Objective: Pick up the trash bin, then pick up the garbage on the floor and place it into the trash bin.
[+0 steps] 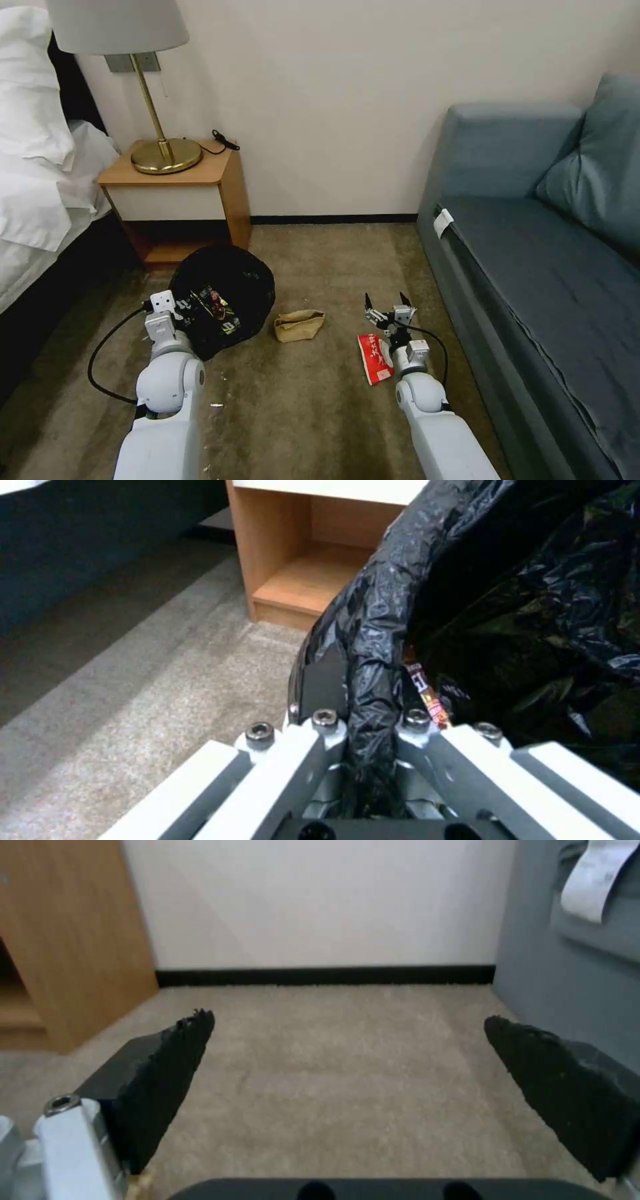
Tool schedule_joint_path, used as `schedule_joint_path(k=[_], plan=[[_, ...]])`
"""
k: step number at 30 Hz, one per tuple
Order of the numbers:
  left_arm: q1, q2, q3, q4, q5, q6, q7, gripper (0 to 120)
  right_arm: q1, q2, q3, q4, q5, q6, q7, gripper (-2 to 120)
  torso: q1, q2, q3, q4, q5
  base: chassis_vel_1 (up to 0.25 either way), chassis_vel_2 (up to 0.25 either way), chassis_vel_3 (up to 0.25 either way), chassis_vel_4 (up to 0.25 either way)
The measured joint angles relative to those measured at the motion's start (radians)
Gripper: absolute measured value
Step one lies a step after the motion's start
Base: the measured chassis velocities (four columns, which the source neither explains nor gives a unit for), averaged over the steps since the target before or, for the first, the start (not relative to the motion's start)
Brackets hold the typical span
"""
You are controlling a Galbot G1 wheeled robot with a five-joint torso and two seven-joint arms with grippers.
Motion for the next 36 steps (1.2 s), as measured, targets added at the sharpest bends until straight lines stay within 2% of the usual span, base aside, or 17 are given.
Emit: schedule_joint_path(k=[3,6,11,18,24,36], plan=[[-0.004,0.003,0.000,-0.001,-0.002,0.001,-0.001,1,0.000,-0.008,-0.006,-0.044,-0.004,-0.074,-0.003,100,0.000,0.000,0.000,0.0001,0.0000,0.000,0.000,0.000,0.000],[-0.004,0.002,0.002,-0.001,-0.002,0.001,-0.001,1,0.002,-0.010,-0.010,-0.064,-0.004,-0.094,-0.011,100,0.000,0.000,0.000,0.0001,0.0001,0.000,0.000,0.000,0.000],[-0.001,0.002,0.007,-0.002,0.000,0.003,0.000,1,0.019,-0.014,-0.012,-0.136,-0.007,-0.169,-0.090,100,0.000,0.000,0.000,0.0000,0.0001,0.000,0.000,0.000,0.000],[-0.004,0.008,0.014,-0.016,0.005,0.019,0.000,1,0.066,-0.014,0.033,-0.229,-0.061,-0.218,-0.130,100,0.000,0.000,0.000,0.0001,0.0001,0.000,0.000,0.000,0.000],[0.006,0.003,0.023,-0.025,0.016,0.022,-0.001,1,0.075,-0.026,0.057,-0.254,-0.066,-0.266,-0.159,100,0.000,0.000,0.000,0.0001,0.0000,0.000,0.000,0.000,0.000],[0.010,0.002,0.032,-0.037,0.021,0.027,-0.003,1,0.070,-0.023,0.063,-0.285,-0.091,-0.269,-0.201,100,0.000,0.000,0.000,0.0001,0.0000,0.000,0.000,0.000,0.000]])
